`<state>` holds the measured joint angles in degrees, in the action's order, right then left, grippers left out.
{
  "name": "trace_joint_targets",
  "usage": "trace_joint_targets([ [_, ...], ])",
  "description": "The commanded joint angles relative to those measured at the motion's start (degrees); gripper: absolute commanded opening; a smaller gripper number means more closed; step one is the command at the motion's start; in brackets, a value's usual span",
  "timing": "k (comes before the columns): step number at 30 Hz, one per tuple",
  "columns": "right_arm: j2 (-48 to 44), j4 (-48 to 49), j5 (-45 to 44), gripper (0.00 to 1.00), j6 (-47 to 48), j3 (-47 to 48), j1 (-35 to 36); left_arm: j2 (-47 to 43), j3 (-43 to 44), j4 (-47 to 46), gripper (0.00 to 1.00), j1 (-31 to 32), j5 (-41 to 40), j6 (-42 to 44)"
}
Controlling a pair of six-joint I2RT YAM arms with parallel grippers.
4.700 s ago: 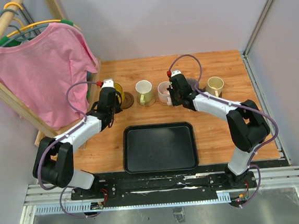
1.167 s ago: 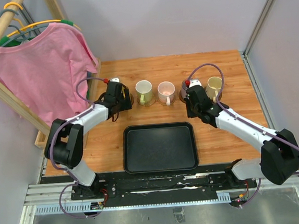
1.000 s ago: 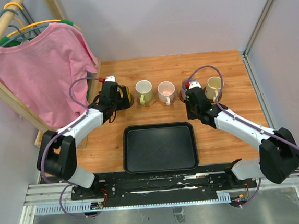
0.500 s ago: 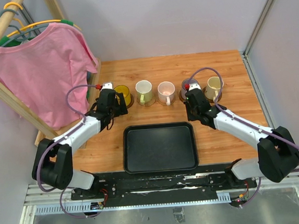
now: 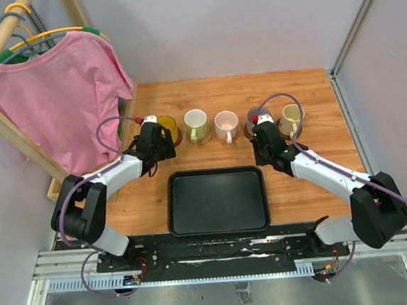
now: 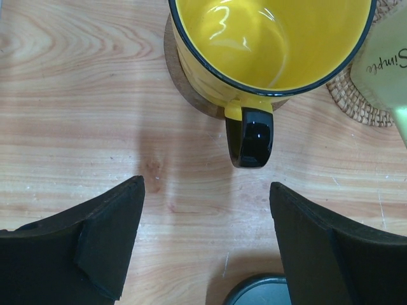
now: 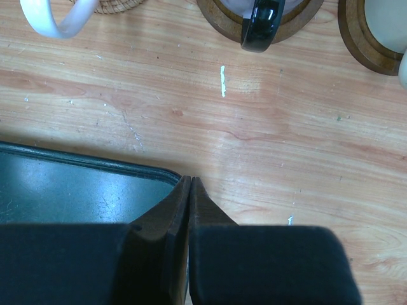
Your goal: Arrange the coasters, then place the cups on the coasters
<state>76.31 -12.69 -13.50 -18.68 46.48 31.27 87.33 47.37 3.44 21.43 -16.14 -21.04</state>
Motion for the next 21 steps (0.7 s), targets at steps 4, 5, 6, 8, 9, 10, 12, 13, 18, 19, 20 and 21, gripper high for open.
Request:
trace_joint_targets([
  [4,0.57,1.08,0.04,0.01,-0.75,-0.60,-0.59,1.19,2.10,-2.78,0.83,-0.43,-3.65,-0.61],
  [5,0.65,1.18,0.09,0.01,-0.76,-0.65,-0.59,1.38,2.16,-2.89,0.83,-0.45,-3.97,-0.72],
  [6,0.79,1.19,0.13,0.01,-0.79,-0.65,-0.59,1.57,2.40,-2.93,0.83,-0.50,-4.22,-0.81],
  [8,0.87,1.17,0.27,0.01,-0.85,-0.68,-0.59,2.03,2.82,-2.84,0.84,-0.51,-4.82,-0.86],
  [9,0.87,1.22,0.37,0.01,-0.84,-0.62,-0.59,2.31,3.08,-2.71,0.83,-0.47,-5.10,-0.85],
  [10,0.92,1.22,0.44,0.01,-0.90,-0.64,-0.64,2.58,3.40,-2.49,0.83,-0.52,-5.58,-0.85],
  [12,0.88,1.28,0.50,0.01,-0.83,-0.73,-0.59,2.90,3.74,-2.33,0.83,-0.56,-6.44,-0.78],
  [13,0.90,1.27,0.56,0.01,-0.72,-0.72,-0.59,3.04,3.77,-2.49,0.83,-0.64,-6.53,-0.85],
  [18,1.10,1.39,0.80,0.01,-0.66,-0.71,-0.60,3.55,4.11,-2.94,0.83,-1.11,-6.38,-1.34],
  [19,1.18,1.39,0.84,0.01,-0.66,-0.75,-0.59,3.77,4.20,-2.87,0.83,-1.19,-6.47,-1.41],
  [20,1.28,1.38,0.84,0.01,-0.67,-0.72,-0.59,3.86,4.29,-2.83,0.83,-1.28,-6.57,-1.59],
  [21,1.34,1.43,0.92,0.01,-0.67,-0.77,-0.59,3.95,4.34,-2.84,0.84,-1.37,-6.56,-1.63],
])
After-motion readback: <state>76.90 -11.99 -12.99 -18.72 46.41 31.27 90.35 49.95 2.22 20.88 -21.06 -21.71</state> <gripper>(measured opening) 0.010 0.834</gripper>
